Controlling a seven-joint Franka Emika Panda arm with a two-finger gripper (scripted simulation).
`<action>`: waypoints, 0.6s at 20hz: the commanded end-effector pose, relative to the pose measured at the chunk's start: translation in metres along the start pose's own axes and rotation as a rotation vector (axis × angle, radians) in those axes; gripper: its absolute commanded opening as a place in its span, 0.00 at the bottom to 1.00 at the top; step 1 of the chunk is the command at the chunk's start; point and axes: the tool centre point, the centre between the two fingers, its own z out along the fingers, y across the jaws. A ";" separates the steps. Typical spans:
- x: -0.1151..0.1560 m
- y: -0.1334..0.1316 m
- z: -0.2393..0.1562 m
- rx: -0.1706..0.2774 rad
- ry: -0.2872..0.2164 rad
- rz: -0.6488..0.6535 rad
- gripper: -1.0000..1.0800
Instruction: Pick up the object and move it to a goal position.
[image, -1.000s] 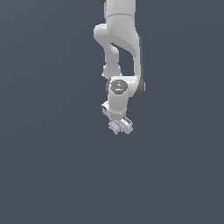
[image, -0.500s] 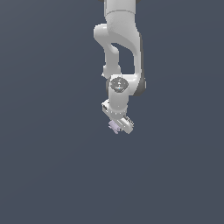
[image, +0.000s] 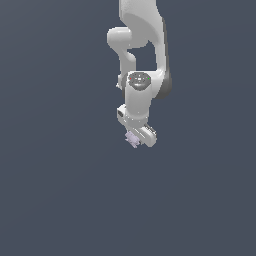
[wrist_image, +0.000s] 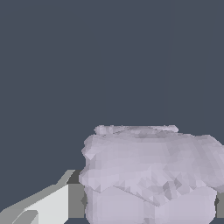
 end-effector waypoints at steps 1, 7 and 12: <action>0.001 -0.004 -0.024 0.000 0.001 0.000 0.00; 0.003 -0.015 -0.090 -0.001 0.001 0.001 0.00; 0.005 -0.024 -0.141 -0.001 0.001 0.001 0.00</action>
